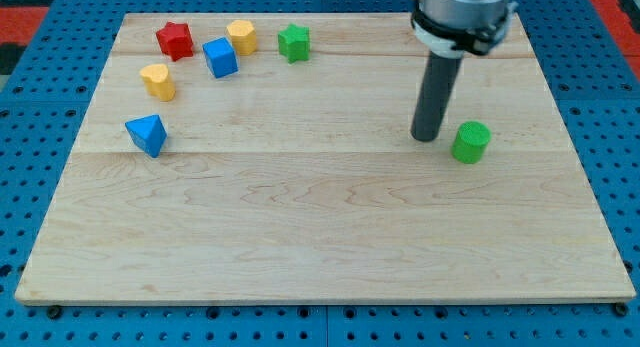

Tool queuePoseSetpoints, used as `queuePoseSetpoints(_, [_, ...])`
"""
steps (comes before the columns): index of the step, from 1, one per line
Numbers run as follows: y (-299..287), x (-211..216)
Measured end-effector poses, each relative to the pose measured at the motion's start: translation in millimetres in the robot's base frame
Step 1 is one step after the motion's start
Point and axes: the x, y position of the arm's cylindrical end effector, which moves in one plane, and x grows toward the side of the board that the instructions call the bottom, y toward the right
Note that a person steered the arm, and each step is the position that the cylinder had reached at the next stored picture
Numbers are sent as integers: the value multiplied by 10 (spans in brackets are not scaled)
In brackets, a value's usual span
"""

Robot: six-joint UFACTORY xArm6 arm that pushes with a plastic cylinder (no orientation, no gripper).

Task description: Move the blue cube to the bottom left of the board

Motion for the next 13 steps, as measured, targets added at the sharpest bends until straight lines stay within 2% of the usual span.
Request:
queuePoseSetpoints(2, [-420, -845])
queuePoseSetpoints(3, [-663, -1073])
queuePoseSetpoints(5, [-1272, -1040])
queuePoseSetpoints(6, [-1568, -856])
queuePoseSetpoints(9, [-1756, -886])
queuePoseSetpoints(10, [-1799, -689])
queuePoseSetpoints(13, [-2634, -704])
